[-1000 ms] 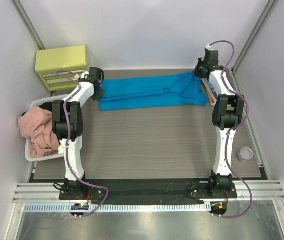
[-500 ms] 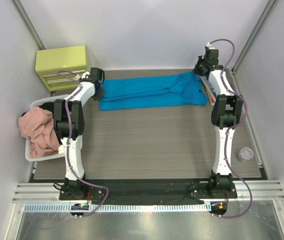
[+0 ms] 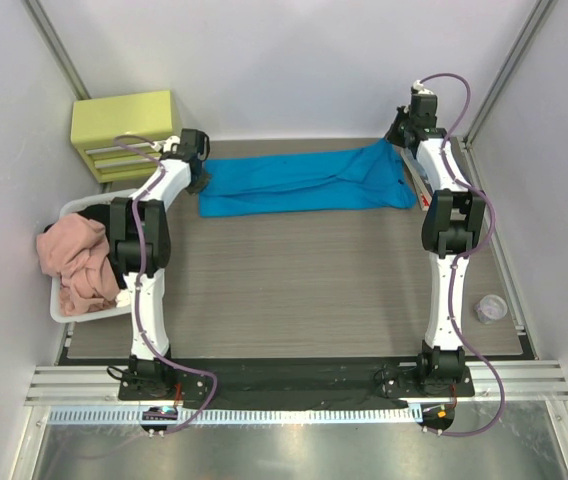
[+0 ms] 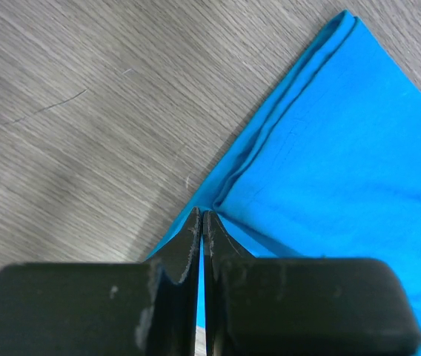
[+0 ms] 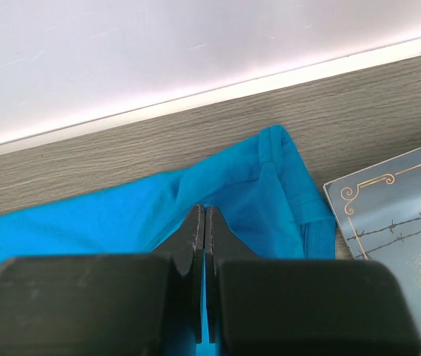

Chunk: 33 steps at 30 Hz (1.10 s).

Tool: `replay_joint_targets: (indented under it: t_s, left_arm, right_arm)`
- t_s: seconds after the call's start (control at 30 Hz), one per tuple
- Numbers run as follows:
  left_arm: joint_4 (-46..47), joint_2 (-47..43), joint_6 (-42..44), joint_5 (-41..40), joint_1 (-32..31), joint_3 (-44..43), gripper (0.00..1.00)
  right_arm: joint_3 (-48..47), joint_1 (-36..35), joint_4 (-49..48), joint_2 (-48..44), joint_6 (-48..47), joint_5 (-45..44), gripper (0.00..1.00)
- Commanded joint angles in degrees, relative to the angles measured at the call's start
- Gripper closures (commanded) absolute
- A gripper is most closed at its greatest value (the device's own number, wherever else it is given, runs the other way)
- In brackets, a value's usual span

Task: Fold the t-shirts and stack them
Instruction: Fold the other side of the tshirt into a rectangle

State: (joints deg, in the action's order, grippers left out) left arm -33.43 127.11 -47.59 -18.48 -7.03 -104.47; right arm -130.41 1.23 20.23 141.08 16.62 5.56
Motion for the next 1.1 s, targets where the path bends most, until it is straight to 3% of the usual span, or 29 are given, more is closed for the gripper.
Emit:
replay_joint_targets:
  t_s: [0.0,0.43,1.07]
  left_arm:
    - [1.00,1.03,0.40,-1.82,0.44,-2.58,1.00]
    - [1.97,-0.90,-0.48,0.37,0.52,-2.05,1.00]
    - [0.65,3.06,-0.13,0.73,0.44,-8.03,0.99]
  right_arm:
    - [-2.39,0.00,-2.83,-0.27,-0.63,-1.61,0.99]
    - [5.78,1.31,-6.78,-7.39,-1.24,-1.87,0.99]
    - [3.67,1.93,-8.01,-4.41,1.39,1.29,0.99]
